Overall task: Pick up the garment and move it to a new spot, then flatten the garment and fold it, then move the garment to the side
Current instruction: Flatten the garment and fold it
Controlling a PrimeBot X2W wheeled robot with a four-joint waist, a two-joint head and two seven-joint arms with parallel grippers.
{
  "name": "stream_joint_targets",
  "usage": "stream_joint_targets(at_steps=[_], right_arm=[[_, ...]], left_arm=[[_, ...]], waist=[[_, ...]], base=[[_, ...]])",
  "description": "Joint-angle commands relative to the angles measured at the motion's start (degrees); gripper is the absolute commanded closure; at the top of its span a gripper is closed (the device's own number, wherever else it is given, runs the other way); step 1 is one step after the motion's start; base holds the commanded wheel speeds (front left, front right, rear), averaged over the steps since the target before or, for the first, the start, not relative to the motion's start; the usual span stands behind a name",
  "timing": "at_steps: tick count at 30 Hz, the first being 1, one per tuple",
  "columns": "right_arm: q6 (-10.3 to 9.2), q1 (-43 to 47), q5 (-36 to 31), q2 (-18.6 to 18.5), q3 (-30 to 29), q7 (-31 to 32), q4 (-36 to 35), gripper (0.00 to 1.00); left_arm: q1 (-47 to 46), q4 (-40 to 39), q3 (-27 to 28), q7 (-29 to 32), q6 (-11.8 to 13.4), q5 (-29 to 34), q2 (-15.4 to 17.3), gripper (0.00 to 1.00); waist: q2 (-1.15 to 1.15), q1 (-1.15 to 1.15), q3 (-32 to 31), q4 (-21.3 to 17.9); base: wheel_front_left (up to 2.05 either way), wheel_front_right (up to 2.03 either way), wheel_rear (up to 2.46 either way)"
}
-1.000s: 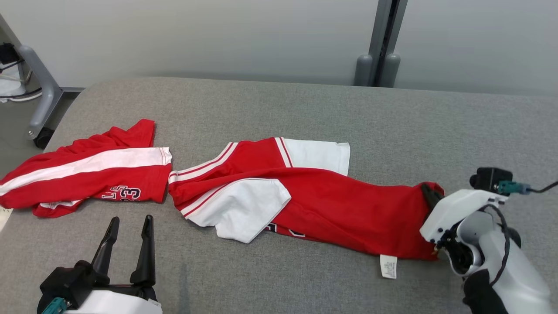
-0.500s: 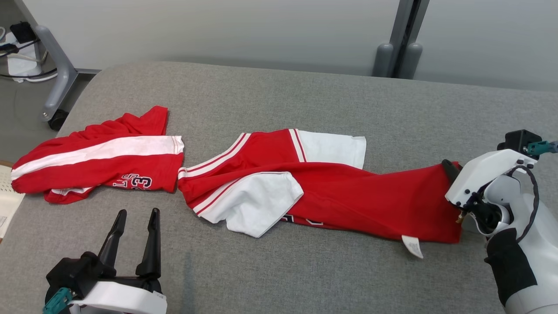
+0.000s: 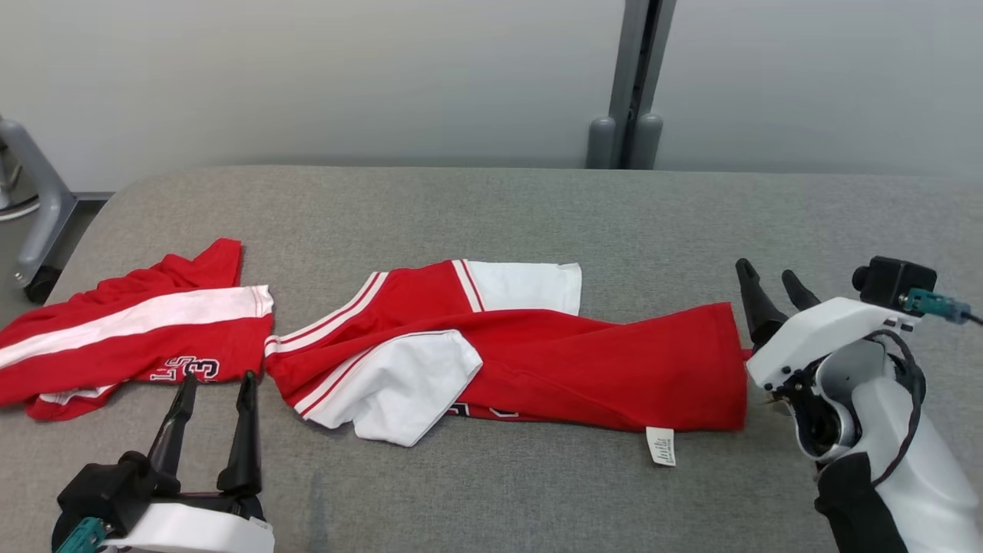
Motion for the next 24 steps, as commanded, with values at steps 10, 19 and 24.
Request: stream_joint_targets(at_steps=[10, 19, 24], right_arm=[[0.03, 15.9, -1.1, -0.5, 7.4, -11.1, -20.7, 0.0], [0.03, 28.1, -8.3, 0.3, 4.0, -14.6, -31.1, 0.0], [0.03, 29.9, -9.8, 0.3, 3.4, -11.6, -30.1, 0.0]], left_arm=[[2.9, -2.8, 4.2, -0.1, 1.0, 2.0, -0.9, 0.0], [4.0, -1.5, 4.8, 0.0, 0.6, 1.3, -1.6, 0.0], [3.7, -1.1, 3.9, 1.1, 0.3, 0.8, -1.3, 0.0]], waist=[[0.0, 0.0, -2.6, -4.2], [0.0, 0.0, -2.7, -4.9], [0.0, 0.0, -2.5, -5.1]], base=[[0.0, 0.0, 0.0], [0.0, 0.0, 0.0], [0.0, 0.0, 0.0]])
